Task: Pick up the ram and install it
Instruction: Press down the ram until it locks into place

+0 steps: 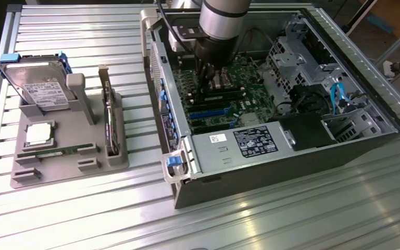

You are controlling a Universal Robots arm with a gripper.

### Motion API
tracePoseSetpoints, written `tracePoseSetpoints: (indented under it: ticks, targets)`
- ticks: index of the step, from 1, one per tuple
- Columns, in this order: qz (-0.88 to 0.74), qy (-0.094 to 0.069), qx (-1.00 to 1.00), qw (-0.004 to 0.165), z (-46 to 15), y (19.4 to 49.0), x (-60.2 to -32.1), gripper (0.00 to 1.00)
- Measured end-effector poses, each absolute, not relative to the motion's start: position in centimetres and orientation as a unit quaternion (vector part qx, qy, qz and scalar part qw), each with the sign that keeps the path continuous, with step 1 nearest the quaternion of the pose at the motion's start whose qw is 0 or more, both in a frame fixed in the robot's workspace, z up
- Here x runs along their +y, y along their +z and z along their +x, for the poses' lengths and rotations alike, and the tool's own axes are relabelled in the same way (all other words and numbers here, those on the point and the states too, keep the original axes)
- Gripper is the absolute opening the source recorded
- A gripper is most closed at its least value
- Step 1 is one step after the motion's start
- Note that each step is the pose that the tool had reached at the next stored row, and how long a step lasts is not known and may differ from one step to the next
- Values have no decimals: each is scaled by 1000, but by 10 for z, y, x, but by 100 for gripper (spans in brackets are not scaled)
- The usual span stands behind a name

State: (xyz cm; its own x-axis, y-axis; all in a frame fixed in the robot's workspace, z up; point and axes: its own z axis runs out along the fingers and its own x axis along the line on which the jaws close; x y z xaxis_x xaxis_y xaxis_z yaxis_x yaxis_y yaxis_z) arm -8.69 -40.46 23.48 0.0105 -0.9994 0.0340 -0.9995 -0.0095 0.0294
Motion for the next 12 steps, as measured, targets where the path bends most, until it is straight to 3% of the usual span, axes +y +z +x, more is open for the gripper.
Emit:
tracePoseSetpoints:
  ticks: [12]
  targets:
    - [710,2,-703,22,-87,232,-405,11]
